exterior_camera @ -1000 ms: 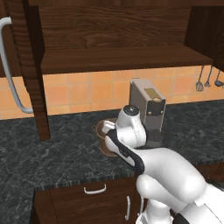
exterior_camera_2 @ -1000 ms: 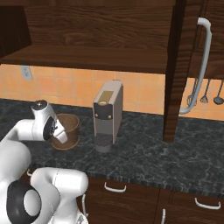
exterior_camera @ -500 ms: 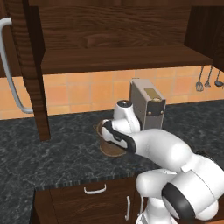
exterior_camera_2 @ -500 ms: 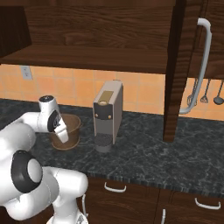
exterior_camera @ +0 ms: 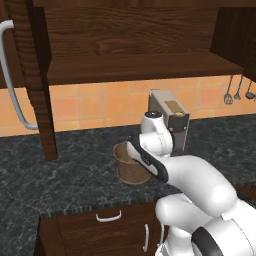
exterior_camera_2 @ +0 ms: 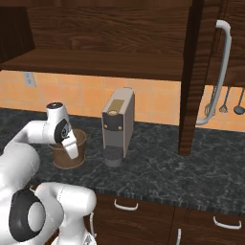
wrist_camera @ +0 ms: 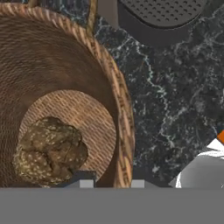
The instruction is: Open the cabinet, pick up the bread from the cabinet and place it in the basket. Then move the basket to the dining counter.
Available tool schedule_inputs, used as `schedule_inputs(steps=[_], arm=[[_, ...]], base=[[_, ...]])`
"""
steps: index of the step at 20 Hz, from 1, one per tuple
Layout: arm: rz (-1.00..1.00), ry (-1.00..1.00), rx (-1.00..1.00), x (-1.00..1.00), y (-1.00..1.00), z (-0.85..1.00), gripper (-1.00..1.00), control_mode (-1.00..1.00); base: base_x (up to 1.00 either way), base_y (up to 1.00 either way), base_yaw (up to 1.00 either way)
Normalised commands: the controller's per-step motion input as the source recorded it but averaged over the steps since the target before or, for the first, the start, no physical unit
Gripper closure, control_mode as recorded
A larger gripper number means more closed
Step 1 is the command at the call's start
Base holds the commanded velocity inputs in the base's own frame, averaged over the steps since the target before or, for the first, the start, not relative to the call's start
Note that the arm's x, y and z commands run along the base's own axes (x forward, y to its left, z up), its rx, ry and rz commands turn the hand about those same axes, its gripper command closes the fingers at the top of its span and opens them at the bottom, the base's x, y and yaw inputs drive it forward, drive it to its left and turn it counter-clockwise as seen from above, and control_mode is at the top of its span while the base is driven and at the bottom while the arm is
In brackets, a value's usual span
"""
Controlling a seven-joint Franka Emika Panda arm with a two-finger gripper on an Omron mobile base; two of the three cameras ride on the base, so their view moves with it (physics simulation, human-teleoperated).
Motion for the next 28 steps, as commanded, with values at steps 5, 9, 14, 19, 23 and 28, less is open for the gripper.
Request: schedule_inputs(steps=[5, 9, 14, 19, 23, 28], arm=[[0.00, -0.04, 0.07, -0.98, -0.26, 1.00, 1.00, -1.00], [0.00, -0.09, 0.10, -0.94, -0.03, 1.00, 1.00, -1.00], [0.00, -0.03, 0.03, -0.49, 0.00, 0.96, 1.00, -1.00], [0.00, 0.00, 0.00, -0.02, 0.00, 0.15, 1.00, -1.00], [0.00, 0.00, 0.00, 0.00, 0.00, 0.00, 1.00, -1.00], [0.00, 0.00, 0.01, -0.09, 0.00, 0.00, 1.00, 1.00]], base=[[0.00, 0.00, 0.00], [0.00, 0.00, 0.00], [0.00, 0.00, 0.00], [0.00, 0.00, 0.00], [0.00, 0.00, 0.00], [-0.40, 0.00, 0.00]])
